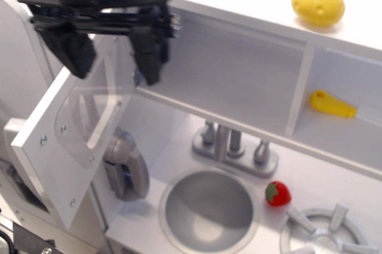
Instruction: Close microwave
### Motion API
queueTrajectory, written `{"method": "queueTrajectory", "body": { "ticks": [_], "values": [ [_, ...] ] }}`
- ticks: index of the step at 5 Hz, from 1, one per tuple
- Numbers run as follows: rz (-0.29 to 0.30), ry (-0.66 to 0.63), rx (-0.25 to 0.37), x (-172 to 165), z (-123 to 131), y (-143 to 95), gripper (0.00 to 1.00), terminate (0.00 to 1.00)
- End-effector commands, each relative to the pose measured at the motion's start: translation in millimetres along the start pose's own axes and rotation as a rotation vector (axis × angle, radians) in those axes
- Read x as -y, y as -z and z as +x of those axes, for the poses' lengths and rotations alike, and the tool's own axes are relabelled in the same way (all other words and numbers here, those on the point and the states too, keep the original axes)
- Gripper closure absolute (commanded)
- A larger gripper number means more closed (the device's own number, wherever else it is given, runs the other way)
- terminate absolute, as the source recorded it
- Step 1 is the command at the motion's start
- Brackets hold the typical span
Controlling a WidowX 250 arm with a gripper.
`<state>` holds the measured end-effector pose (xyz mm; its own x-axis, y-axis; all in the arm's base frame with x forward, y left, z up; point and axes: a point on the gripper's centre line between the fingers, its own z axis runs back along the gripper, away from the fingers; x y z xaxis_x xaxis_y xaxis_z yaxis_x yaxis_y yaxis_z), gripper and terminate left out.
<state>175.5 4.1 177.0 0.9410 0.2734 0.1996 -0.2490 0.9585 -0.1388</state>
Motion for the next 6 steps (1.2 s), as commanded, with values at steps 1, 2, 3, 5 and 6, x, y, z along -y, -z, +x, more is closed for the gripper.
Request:
{"method": "queueTrajectory", "body": {
  "ticks": [1, 2, 3, 5, 6],
  "values": [
    [0.054, -0.006, 0.009, -48.9, 3.2, 16.8, 0.00, 0.00],
    [0.102, -0.011, 0.029, -67.5, -1.0, 24.4, 0.00, 0.00],
    [0.108, -0.022, -0.004, -68.0, -5.7, 32.5, 0.00, 0.00],
    [0.057, -0.070, -0.049, -31.6, -1.7, 50.8, 0.00, 0.00],
    [0.046, -0.097, -0.042, -2.7, 5.2, 60.0, 0.00, 0.00]
  ]
}}
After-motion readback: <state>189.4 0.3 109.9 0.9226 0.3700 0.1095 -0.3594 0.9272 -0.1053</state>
